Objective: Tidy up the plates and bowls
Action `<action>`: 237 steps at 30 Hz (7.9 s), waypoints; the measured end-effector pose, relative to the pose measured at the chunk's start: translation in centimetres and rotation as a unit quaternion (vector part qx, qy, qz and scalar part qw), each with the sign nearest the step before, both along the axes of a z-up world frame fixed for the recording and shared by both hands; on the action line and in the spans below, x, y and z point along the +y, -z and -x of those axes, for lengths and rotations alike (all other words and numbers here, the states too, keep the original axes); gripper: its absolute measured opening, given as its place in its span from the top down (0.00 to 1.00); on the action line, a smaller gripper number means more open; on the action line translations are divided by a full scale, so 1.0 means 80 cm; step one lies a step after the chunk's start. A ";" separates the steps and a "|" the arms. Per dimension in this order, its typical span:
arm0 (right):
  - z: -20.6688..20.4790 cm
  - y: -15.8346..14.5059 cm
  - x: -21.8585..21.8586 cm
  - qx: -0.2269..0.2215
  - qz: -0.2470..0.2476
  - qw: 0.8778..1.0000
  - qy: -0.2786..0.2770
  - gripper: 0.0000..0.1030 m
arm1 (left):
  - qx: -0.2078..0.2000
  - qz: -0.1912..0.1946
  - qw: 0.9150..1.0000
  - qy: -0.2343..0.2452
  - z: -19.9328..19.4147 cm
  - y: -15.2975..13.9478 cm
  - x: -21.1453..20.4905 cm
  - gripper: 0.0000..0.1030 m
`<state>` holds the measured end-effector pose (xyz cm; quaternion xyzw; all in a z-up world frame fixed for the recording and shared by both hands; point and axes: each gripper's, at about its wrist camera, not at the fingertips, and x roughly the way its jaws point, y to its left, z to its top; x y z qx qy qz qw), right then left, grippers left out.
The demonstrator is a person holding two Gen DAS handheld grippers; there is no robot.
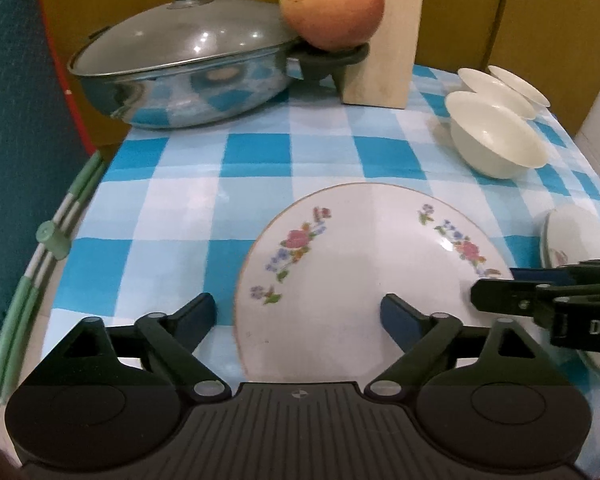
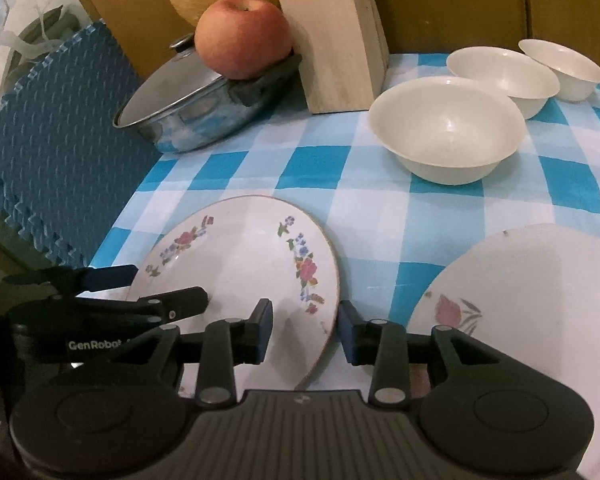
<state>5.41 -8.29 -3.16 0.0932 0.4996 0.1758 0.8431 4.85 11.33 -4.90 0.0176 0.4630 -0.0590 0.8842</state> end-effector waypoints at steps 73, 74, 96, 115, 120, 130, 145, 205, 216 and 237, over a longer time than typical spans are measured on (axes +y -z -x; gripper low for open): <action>0.068 -0.037 -0.211 0.015 0.081 0.973 0.217 0.79 | 0.014 0.061 0.982 0.178 0.008 -0.015 -0.214 0.26; 0.071 -0.038 -0.212 0.012 0.081 0.972 0.219 0.79 | 0.015 0.062 0.982 0.177 0.009 -0.015 -0.212 0.27; -0.032 -0.068 -0.152 -0.041 0.010 0.986 0.162 0.73 | -0.030 0.033 0.998 0.038 -0.045 -0.064 -0.149 0.19; -0.133 -0.022 -0.138 0.000 0.013 0.987 0.158 0.69 | -0.039 -0.009 0.999 0.032 -0.132 -0.027 -0.191 0.30; -0.141 -0.007 -0.140 0.022 -0.008 0.988 0.153 0.84 | -0.004 0.002 1.000 0.029 -0.148 -0.010 -0.187 0.53; -0.139 0.004 -0.137 0.030 -0.014 0.989 0.141 0.92 | 0.017 0.007 0.999 0.047 -0.157 0.004 -0.196 0.72; -0.106 -0.034 -0.136 -0.003 -0.013 0.990 0.138 0.92 | -0.013 0.000 0.997 0.071 -0.130 -0.027 -0.202 0.72; 0.076 -0.073 -0.187 -0.001 0.029 0.984 0.175 0.74 | 0.048 0.027 0.980 0.193 0.001 -0.051 -0.229 0.54; 0.060 -0.088 -0.195 -0.036 0.024 0.981 0.190 0.74 | 0.025 0.046 0.984 0.168 -0.017 -0.075 -0.212 0.54; -0.133 -0.068 -0.210 -0.014 0.027 0.981 0.191 0.74 | 0.006 0.013 0.998 0.065 -0.157 -0.073 -0.234 0.52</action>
